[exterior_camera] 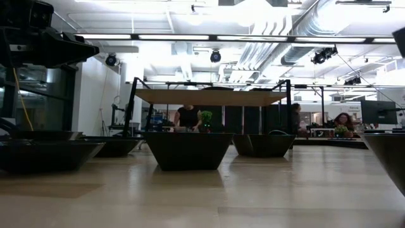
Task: Pick & Place Mini shaped plates
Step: Put the black distorted square plate on the shelf
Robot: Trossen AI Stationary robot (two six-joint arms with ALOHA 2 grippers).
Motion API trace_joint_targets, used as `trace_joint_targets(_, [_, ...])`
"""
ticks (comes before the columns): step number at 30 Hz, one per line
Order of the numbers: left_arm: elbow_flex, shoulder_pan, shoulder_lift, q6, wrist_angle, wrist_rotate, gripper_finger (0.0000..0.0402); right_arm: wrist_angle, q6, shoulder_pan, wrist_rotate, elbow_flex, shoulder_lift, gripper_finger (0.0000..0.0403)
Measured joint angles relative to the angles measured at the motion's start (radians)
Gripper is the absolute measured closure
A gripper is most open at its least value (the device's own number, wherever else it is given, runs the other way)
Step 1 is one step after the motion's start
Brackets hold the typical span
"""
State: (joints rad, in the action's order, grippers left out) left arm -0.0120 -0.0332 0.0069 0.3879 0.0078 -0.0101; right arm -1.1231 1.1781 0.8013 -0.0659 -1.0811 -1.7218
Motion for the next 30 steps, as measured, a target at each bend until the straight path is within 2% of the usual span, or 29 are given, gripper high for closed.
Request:
trace_joint_targets(11, [0.0,0.0,0.0,0.0,0.0,0.0,0.0346,-0.002,0.028,-0.003,-0.011,0.038,0.012,0.0251])
trace_joint_targets(20, [0.0,0.0,0.0,0.0,0.0,0.0,0.0346,-0.016,-0.003,-0.03,-0.118,0.038,0.012,0.0268])
trace_joint_targets(30, [0.0,0.0,0.0,0.0,0.0,0.0,0.0346,-0.014,-0.013,-0.056,-0.105,0.038,0.012,0.0274])
